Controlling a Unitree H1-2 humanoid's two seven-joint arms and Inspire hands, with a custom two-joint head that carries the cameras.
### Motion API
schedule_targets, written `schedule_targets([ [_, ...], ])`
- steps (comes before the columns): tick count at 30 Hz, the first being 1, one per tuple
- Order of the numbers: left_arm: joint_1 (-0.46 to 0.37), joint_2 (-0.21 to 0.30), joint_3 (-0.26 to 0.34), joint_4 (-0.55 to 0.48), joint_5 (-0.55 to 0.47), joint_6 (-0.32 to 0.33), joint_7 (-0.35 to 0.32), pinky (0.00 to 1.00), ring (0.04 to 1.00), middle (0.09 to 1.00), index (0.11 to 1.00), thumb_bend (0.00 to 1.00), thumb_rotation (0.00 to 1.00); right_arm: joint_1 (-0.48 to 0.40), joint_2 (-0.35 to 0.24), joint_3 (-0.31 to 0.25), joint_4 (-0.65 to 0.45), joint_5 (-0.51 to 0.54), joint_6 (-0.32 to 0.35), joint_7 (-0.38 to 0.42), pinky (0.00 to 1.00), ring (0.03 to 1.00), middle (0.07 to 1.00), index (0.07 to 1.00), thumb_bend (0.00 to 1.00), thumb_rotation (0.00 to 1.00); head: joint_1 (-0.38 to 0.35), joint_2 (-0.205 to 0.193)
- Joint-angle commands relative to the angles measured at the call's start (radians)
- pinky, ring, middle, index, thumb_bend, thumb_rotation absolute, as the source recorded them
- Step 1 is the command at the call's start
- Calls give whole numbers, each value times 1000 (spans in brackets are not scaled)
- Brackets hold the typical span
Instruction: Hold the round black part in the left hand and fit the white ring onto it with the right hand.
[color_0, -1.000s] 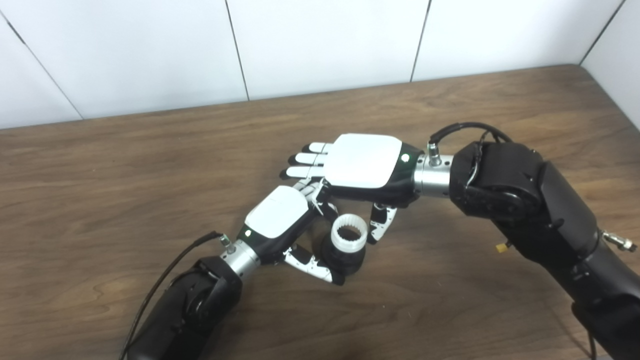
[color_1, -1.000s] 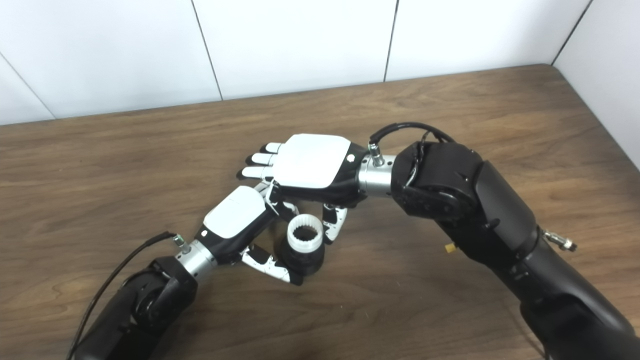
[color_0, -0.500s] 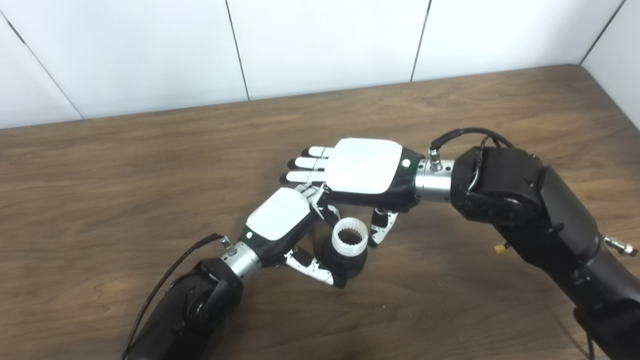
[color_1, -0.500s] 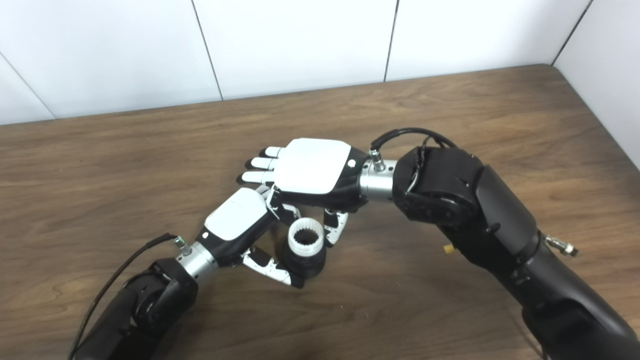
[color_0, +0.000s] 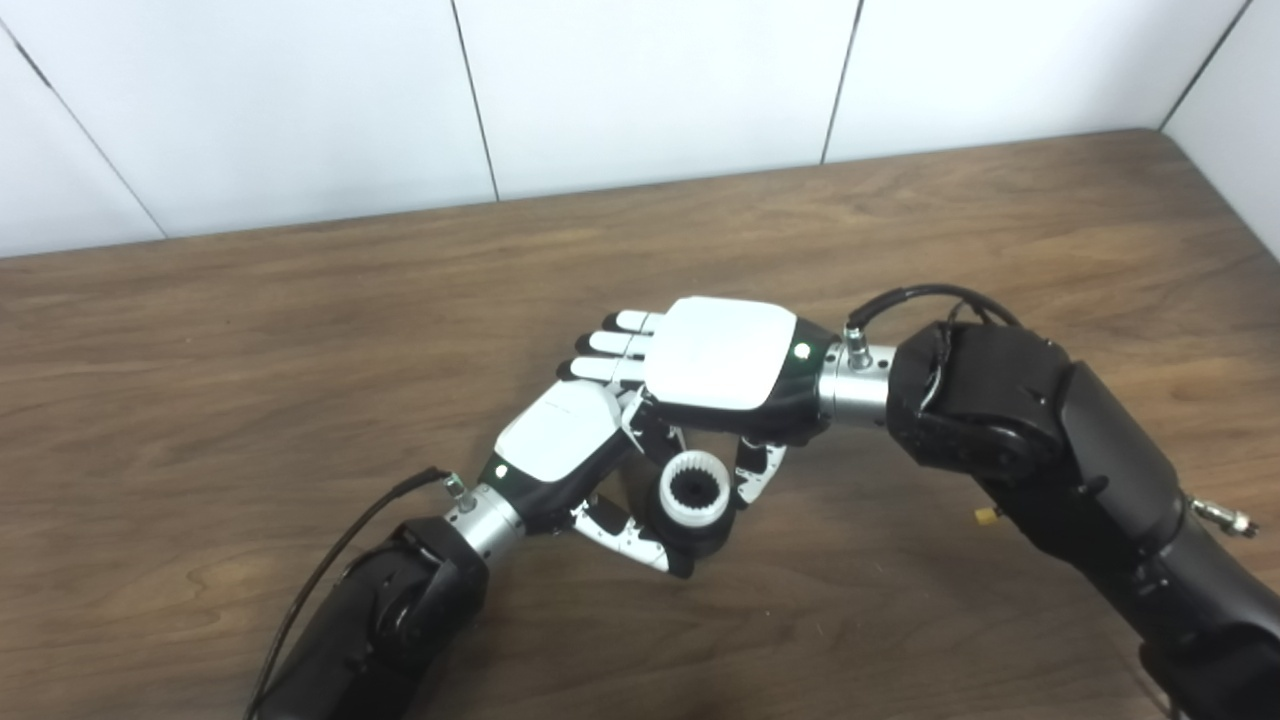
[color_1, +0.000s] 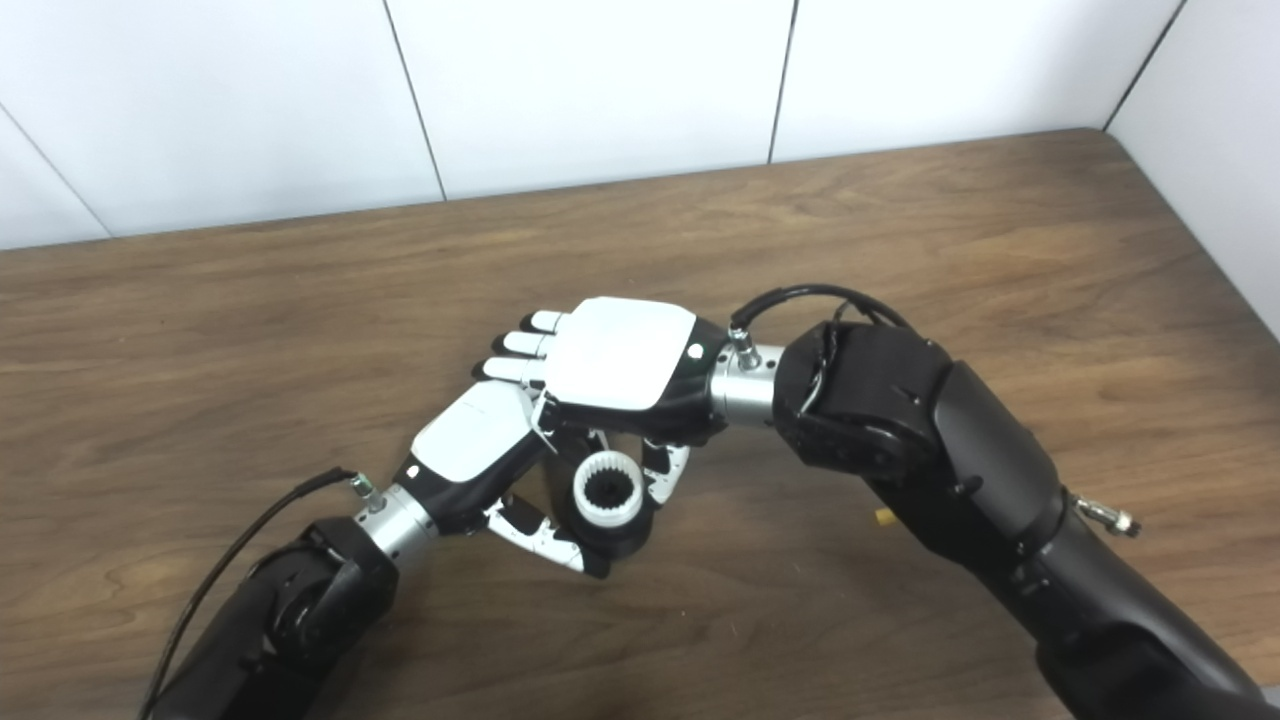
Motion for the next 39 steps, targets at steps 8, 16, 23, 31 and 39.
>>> schedule_targets([
  [8, -12, -8, 9, -41, 4, 1, 11, 1000, 985, 938, 479, 516, 50, -3, 1, -3, -16, -15, -31, -32, 1000, 1000, 982, 479, 521, 130, 1, 1],
  [16, -9, -7, 9, -47, 1, -1, 6, 1000, 981, 933, 479, 516, 50, -3, 0, -4, -16, -22, -32, -28, 1000, 1000, 985, 480, 521, 131, -1, 2],
  [23, -3, -9, 9, -51, 1, -4, 8, 1000, 961, 919, 479, 517, 50, -4, 1, -8, -2, -20, -24, -24, 1000, 1000, 979, 480, 521, 130, -5, 2],
  [31, 3, -6, 12, -53, -6, -14, 13, 1000, 956, 937, 479, 516, 50, -10, 3, -9, 13, -28, -12, -4, 1000, 1000, 987, 480, 521, 130, -11, -1],
  [39, 9, -8, 18, -51, -12, -20, 18, 1000, 934, 920, 479, 516, 50, -16, 3, -12, 39, -28, -5, -6, 1000, 1000, 987, 481, 521, 129, -15, -1],
])
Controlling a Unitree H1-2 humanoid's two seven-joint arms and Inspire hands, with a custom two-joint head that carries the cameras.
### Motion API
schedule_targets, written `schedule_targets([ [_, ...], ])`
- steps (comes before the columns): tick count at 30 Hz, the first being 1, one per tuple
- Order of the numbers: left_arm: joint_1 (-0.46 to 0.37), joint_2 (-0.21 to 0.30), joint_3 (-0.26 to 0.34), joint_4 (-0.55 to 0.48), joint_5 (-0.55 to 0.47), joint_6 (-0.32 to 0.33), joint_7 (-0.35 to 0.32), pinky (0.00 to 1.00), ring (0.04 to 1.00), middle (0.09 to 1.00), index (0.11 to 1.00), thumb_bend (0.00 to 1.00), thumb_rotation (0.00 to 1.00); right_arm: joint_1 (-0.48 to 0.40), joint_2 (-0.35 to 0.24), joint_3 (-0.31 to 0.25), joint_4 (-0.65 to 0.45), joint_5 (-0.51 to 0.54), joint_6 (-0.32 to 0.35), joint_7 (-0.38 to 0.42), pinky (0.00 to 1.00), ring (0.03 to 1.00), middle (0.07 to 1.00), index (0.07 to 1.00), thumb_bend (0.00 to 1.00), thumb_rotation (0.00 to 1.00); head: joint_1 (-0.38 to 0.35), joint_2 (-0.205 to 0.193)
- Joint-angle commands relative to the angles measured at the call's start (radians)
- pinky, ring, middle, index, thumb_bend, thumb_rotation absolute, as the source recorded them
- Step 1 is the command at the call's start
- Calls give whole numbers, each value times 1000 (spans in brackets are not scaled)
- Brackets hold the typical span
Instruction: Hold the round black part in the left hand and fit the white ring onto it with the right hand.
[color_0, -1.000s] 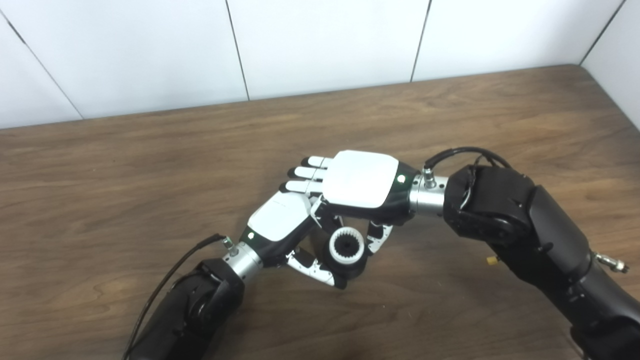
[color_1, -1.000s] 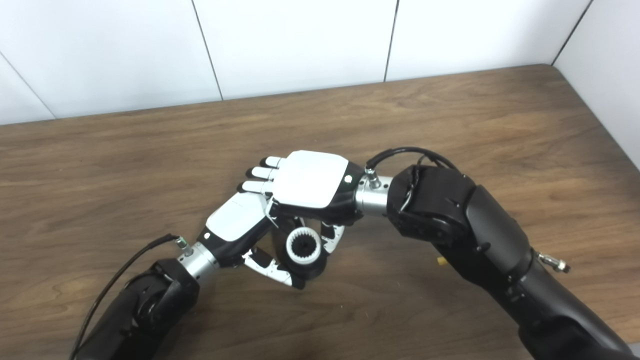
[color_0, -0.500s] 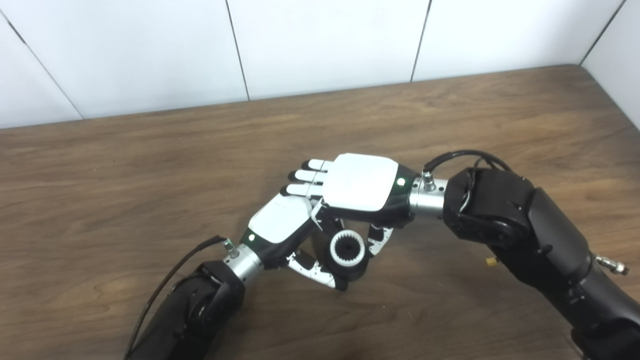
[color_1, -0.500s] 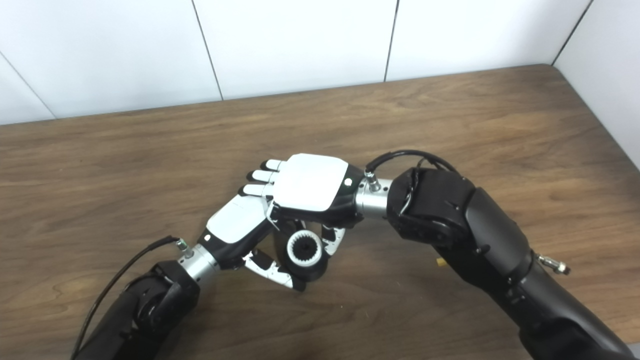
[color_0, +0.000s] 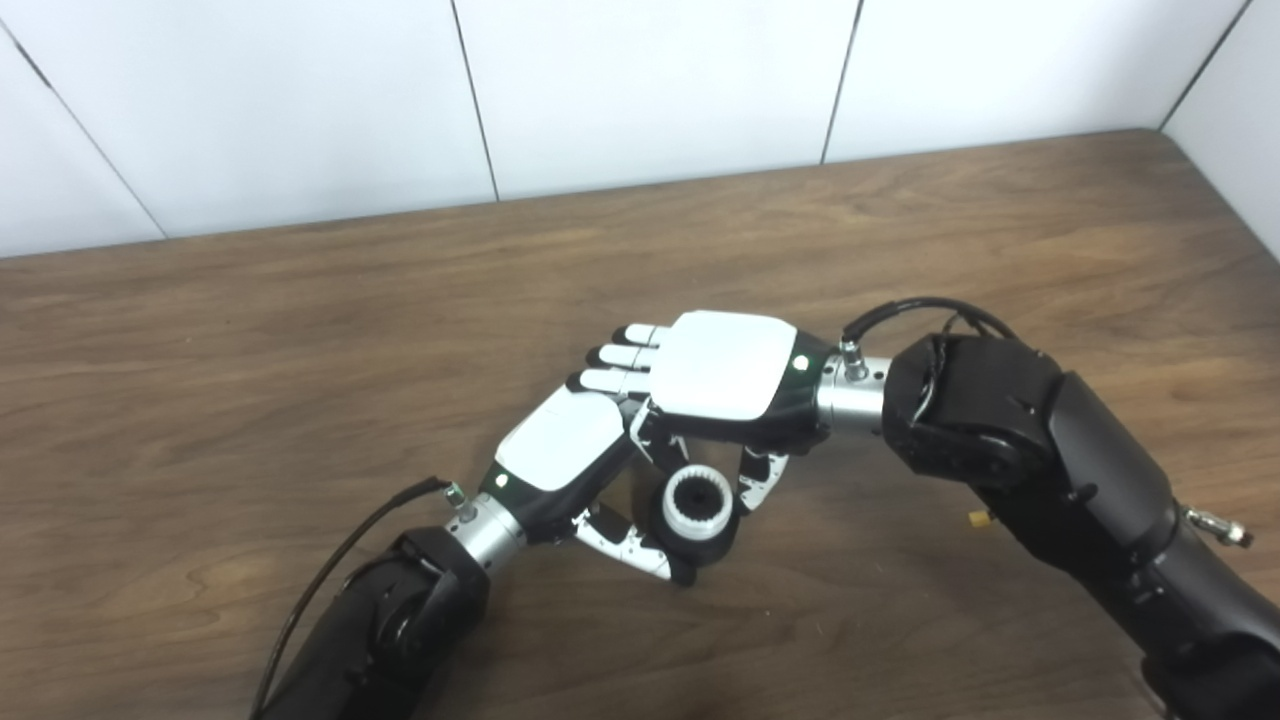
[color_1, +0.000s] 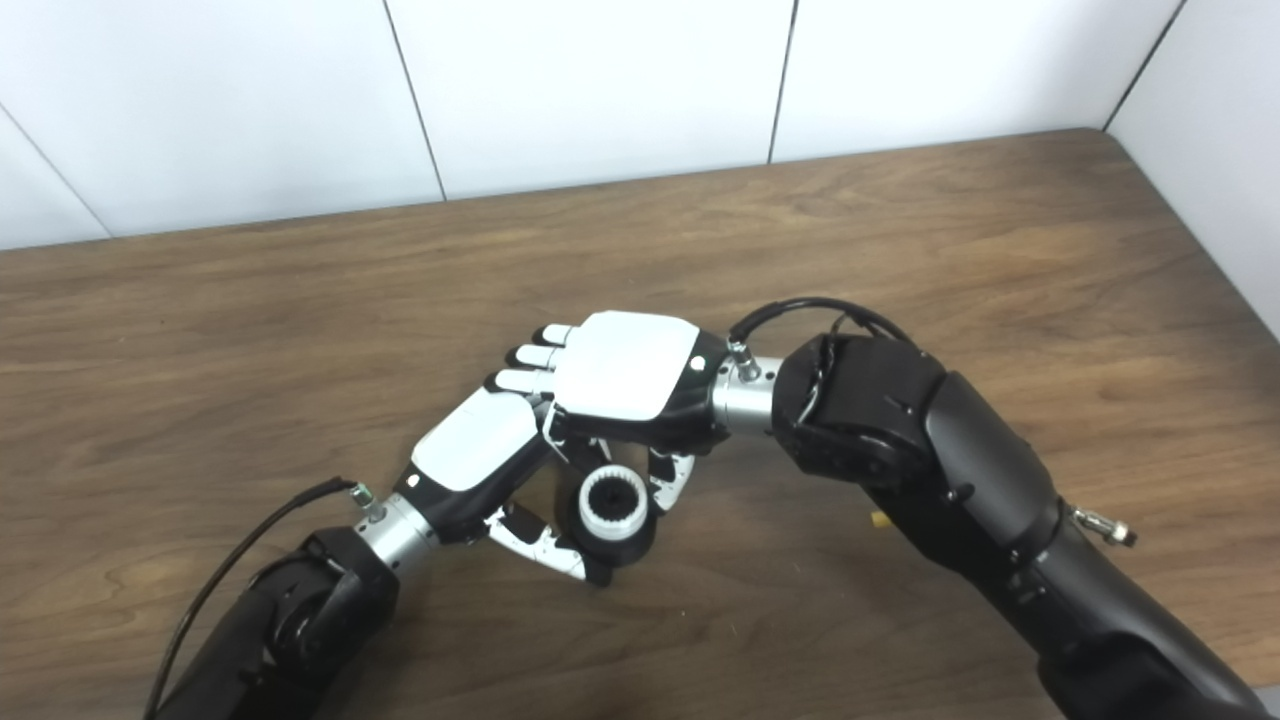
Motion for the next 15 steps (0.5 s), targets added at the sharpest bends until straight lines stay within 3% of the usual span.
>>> schedule_targets([
  [1, -15, -2, 10, -35, -12, -17, 21, 1000, 930, 916, 479, 516, 50, -32, -2, -15, 4, -4, 9, -12, 1000, 1000, 986, 481, 521, 129, 1, 0],
  [15, -18, -7, 13, -25, -16, -18, 23, 1000, 922, 915, 479, 516, 49, -21, -4, -23, 4, -1, 1, -36, 1000, 1000, 979, 481, 521, 133, 3, -1],
])
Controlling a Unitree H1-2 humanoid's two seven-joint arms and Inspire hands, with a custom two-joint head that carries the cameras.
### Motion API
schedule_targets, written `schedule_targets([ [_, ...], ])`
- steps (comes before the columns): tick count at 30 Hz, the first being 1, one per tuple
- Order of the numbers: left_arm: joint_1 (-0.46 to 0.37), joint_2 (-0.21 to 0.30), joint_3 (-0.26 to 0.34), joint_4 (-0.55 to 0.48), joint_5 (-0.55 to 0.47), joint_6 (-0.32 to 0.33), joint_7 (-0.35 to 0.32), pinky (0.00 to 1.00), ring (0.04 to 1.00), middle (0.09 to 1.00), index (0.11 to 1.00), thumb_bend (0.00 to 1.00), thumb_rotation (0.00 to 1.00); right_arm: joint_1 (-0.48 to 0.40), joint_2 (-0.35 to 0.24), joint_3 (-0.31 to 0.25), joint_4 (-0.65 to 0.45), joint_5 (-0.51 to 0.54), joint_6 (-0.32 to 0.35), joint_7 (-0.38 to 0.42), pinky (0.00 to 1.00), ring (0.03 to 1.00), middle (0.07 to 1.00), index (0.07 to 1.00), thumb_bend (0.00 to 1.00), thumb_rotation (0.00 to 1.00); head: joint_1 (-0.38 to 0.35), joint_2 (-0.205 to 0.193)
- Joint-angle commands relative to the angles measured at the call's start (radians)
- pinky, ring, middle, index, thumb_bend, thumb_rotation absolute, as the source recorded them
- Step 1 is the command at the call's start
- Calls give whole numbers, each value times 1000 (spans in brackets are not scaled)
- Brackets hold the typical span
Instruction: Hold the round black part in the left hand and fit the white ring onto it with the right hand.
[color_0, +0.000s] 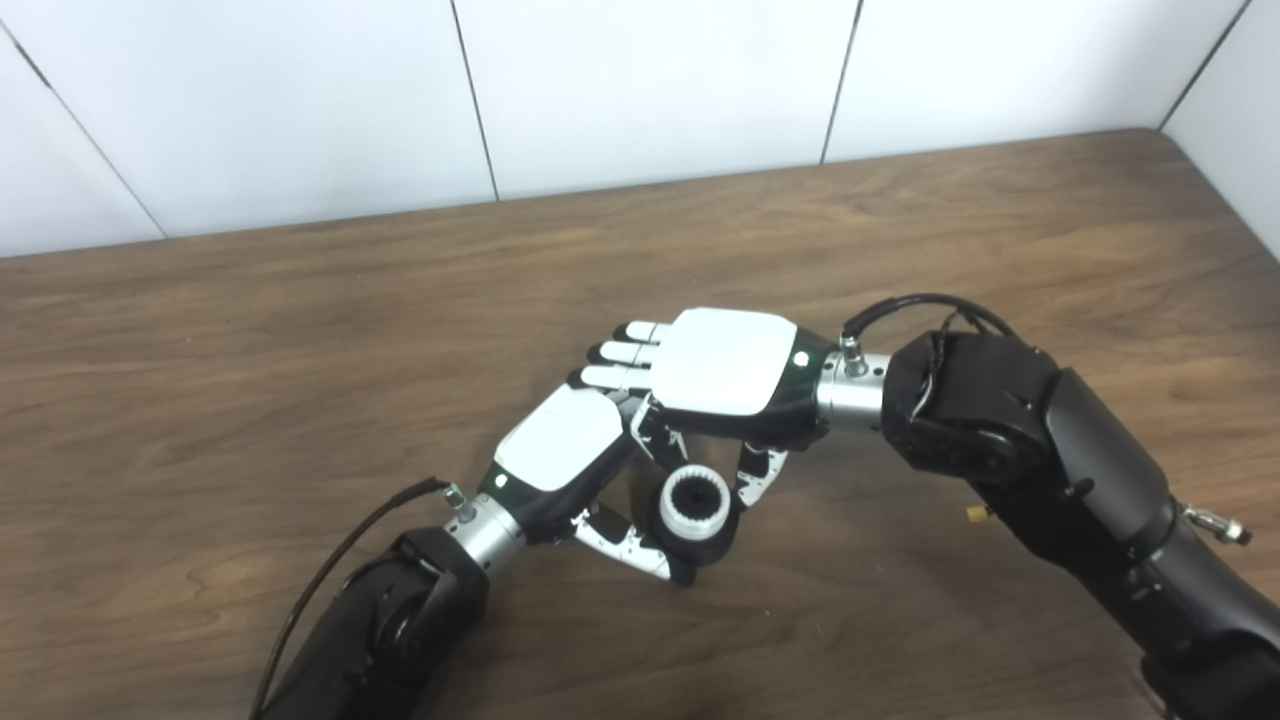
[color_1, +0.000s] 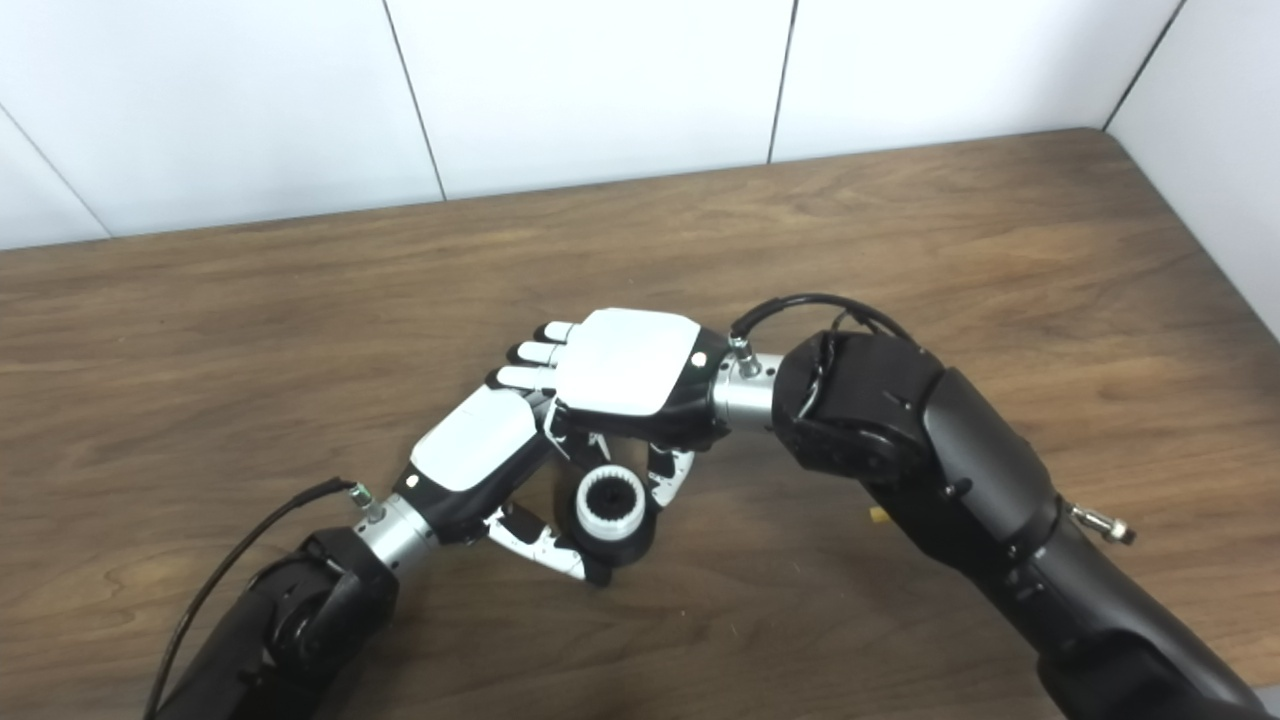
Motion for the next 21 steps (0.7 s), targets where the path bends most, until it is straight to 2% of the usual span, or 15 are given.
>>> schedule_targets([
  [1, -20, -6, 11, -23, -15, -19, 25, 1000, 923, 917, 479, 516, 49, -20, -4, -19, -17, -4, 6, -20, 1000, 1000, 980, 481, 521, 133, -1, 0],
  [14, -23, -6, 12, -6, -18, -30, 33, 1000, 919, 901, 478, 516, 49, -23, -17, -42, -25, -14, 27, 1, 1000, 1000, 998, 495, 521, 150, -3, -5],
  [15, -23, -6, 12, -7, -18, -30, 32, 1000, 919, 900, 478, 516, 50, -25, -18, -44, -26, -15, 30, 6, 1000, 1000, 999, 570, 698, 191, -4, -6],
  [16, -23, -7, 12, -6, -19, -30, 32, 1000, 919, 901, 478, 517, 50, -26, -20, -45, -28, -16, 36, 13, 1000, 1000, 1000, 623, 798, 222, -4, -6],
  [18, -23, -7, 12, -5, -18, -32, 33, 1000, 921, 905, 478, 516, 49, -29, -20, -49, -34, -14, 48, 28, 1000, 1000, 1000, 687, 895, 259, -4, -6],
  [21, -23, -5, 11, -6, -17, -36, 35, 1000, 924, 906, 478, 516, 49, -31, -20, -52, -43, -15, 60, 46, 1000, 1000, 1000, 719, 935, 269, -3, -6],
])
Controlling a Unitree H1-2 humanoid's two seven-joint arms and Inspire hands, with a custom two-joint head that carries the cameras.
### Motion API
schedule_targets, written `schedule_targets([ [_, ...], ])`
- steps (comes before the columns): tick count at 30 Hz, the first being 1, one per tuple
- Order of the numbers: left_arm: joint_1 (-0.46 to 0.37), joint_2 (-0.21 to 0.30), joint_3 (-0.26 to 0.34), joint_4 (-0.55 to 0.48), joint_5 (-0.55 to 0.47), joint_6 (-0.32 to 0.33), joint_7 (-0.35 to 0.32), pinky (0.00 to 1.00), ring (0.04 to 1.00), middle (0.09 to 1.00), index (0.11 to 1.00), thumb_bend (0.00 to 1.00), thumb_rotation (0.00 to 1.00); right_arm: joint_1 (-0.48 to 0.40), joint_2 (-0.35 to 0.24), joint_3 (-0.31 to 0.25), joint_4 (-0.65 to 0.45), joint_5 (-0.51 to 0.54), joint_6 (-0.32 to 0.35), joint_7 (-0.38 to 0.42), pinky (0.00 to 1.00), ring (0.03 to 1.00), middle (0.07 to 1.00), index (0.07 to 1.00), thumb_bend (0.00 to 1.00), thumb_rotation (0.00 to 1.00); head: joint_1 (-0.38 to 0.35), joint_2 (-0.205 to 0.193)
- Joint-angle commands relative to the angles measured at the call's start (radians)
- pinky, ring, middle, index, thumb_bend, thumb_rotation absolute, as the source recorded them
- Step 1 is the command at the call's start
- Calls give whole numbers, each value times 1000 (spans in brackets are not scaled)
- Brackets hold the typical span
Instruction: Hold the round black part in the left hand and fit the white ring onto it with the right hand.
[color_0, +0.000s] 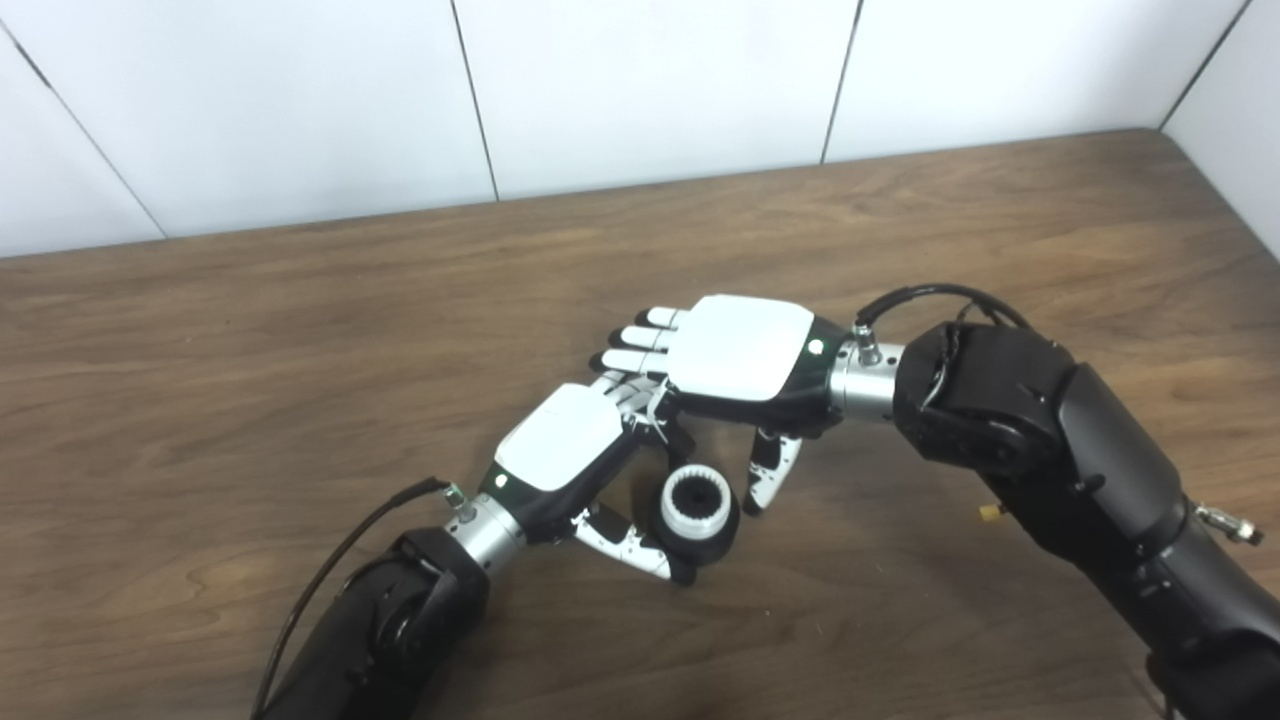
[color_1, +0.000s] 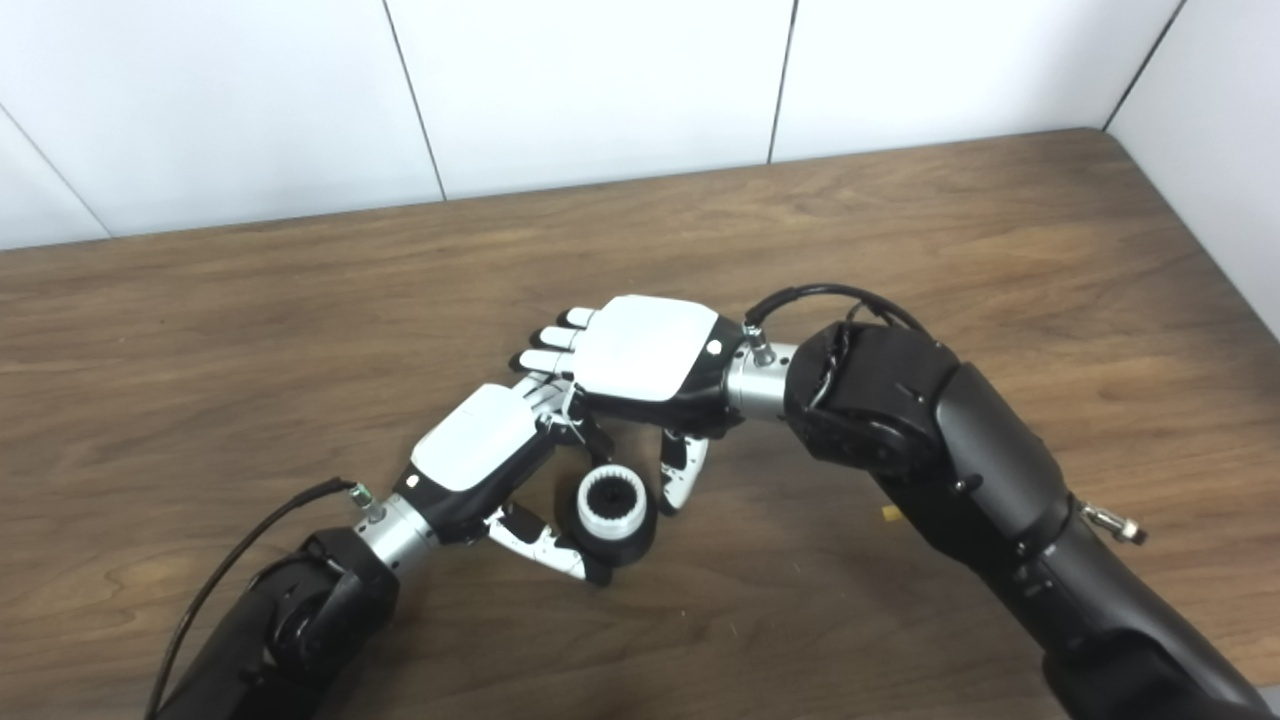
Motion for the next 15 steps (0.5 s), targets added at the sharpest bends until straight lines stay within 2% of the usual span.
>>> schedule_targets([
  [1, -21, -2, 9, -15, -16, -28, 29, 1000, 926, 908, 478, 516, 49, -34, -12, -19, -38, 2, 26, 2, 1000, 1000, 1000, 724, 936, 274, 0, 0],
  [9, -18, 0, 11, -10, -12, -35, 41, 1000, 921, 901, 479, 516, 49, -33, -7, -28, -45, -3, 38, 26, 1000, 1000, 1000, 731, 953, 279, 0, -4],
  [11, -18, 1, 10, -9, -10, -35, 41, 1000, 924, 898, 479, 516, 49, -36, -5, -36, -59, 10, 72, 53, 1000, 1000, 1000, 771, 981, 309, -2, -6],
  [15, -17, 3, 11, -3, -10, -32, 44, 1000, 922, 903, 478, 516, 50, -45, -4, -57, -93, 22, 148, 109, 1000, 1000, 1000, 907, 1000, 395, -6, -14],
])
